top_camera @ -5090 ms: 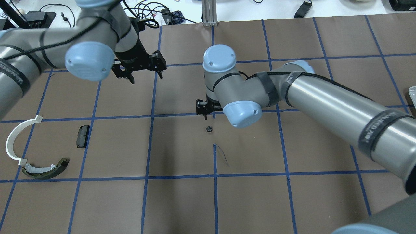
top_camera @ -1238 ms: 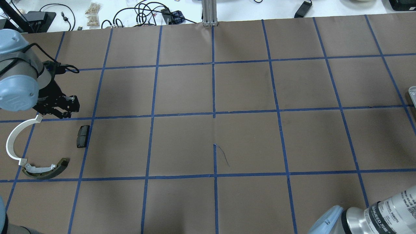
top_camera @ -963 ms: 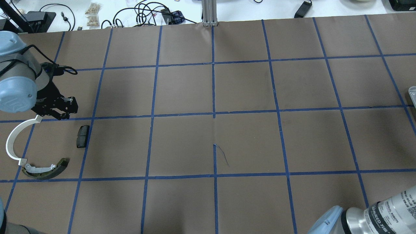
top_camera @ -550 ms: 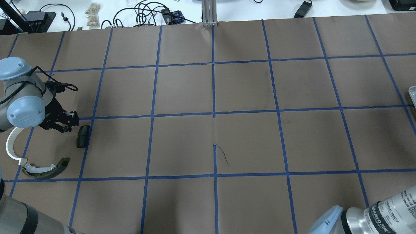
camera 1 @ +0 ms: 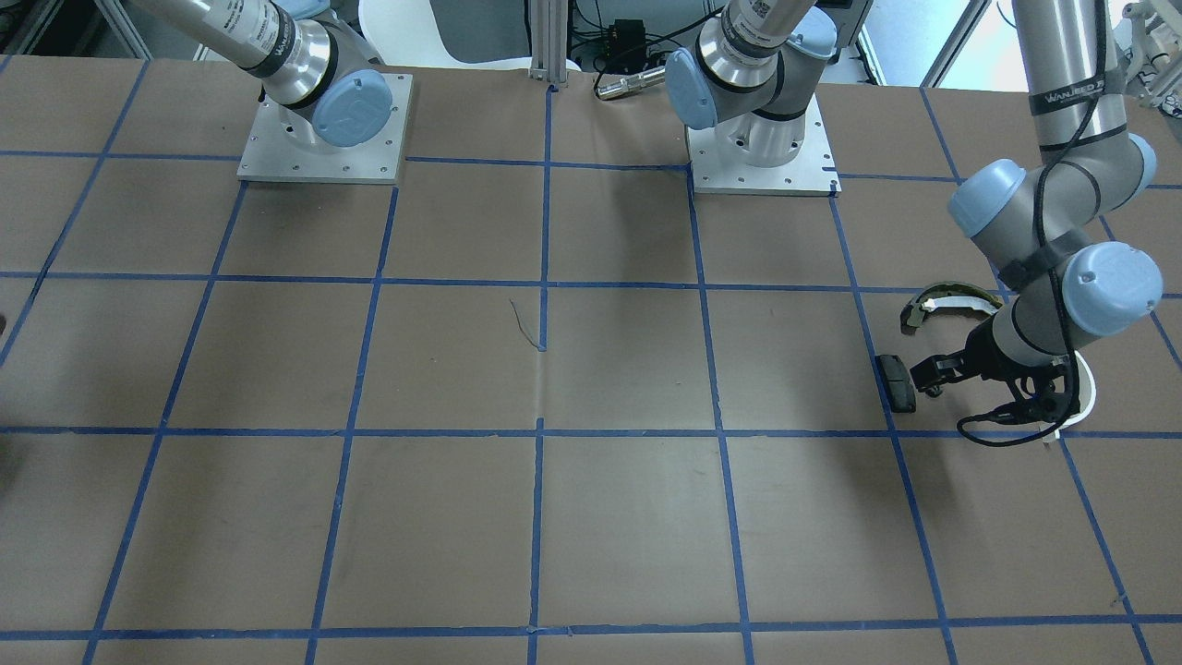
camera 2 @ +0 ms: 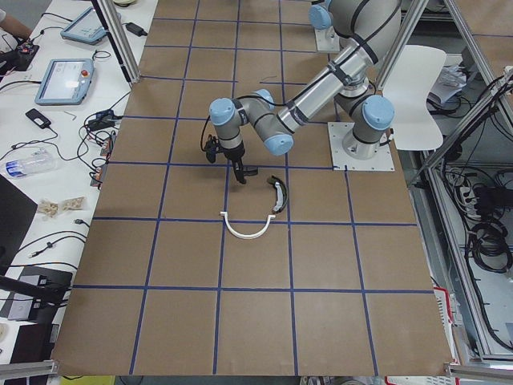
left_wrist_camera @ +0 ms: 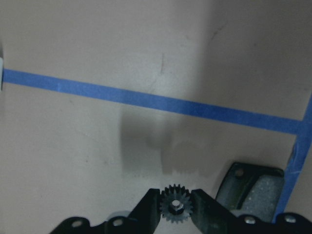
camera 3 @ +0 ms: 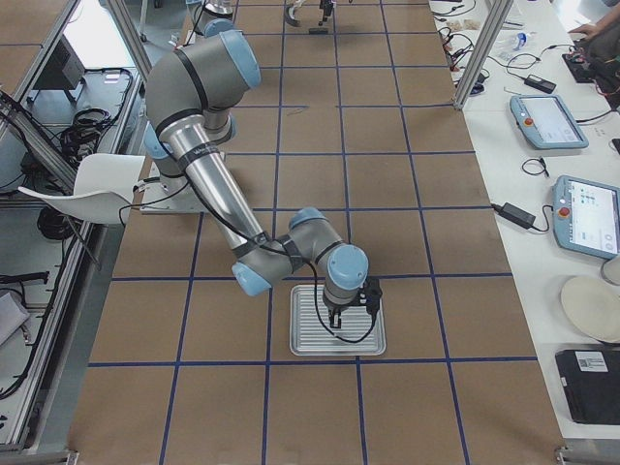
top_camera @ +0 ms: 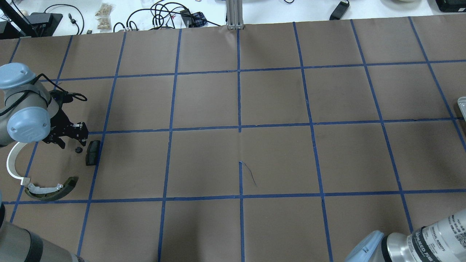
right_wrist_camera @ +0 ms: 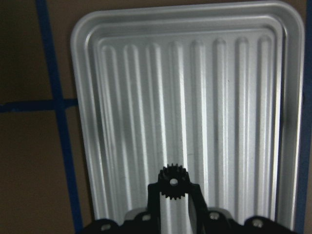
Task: Place bearing gear from tray to pile
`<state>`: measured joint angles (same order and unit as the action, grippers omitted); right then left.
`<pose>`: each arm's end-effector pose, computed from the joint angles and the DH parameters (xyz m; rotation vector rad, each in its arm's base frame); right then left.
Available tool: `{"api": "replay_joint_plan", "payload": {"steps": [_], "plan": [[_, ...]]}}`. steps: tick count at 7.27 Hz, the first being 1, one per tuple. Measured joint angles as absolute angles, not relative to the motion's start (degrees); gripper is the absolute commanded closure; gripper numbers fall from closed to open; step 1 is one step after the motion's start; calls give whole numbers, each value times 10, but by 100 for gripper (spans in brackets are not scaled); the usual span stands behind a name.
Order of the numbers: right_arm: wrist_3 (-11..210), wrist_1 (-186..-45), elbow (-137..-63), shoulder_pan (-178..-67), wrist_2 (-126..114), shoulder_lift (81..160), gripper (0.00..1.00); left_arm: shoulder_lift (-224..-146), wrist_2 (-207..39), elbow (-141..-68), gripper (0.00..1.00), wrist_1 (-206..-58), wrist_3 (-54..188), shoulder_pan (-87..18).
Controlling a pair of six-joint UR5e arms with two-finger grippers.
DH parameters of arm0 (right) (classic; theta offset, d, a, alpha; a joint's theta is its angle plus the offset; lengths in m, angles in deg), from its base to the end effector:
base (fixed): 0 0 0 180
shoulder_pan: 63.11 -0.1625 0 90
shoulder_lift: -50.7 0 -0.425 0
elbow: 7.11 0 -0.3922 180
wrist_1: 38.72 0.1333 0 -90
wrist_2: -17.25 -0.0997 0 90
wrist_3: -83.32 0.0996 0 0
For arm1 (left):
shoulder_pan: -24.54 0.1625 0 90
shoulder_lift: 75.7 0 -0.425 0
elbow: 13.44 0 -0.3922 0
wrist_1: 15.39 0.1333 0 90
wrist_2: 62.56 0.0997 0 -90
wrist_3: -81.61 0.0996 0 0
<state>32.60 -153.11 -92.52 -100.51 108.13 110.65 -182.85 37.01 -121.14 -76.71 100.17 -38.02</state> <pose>-0.4481 -0.5084 0.2603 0.0512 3.1358 0.0371 0.1433 -0.5293 0.2361 -0.2202 3.0118 0.2486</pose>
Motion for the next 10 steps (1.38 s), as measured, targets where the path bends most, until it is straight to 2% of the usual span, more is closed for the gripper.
{"api": "replay_joint_plan", "payload": {"steps": [3, 5, 7, 10], "plan": [[378, -1454, -934, -1111, 1083, 1168, 100, -1747, 330, -1043, 0, -1044, 897, -495], [484, -1431, -956, -1189, 1079, 1196, 100, -1699, 301, -988, 0, -1099, 833, -586], [608, -1430, -1004, -1268, 1074, 1236, 100, -1665, 282, -999, 0, -1072, 807, -648], [783, -1475, -1100, -1386, 1057, 1275, 100, -1621, 281, -1094, 0, -928, 777, -681]]}}
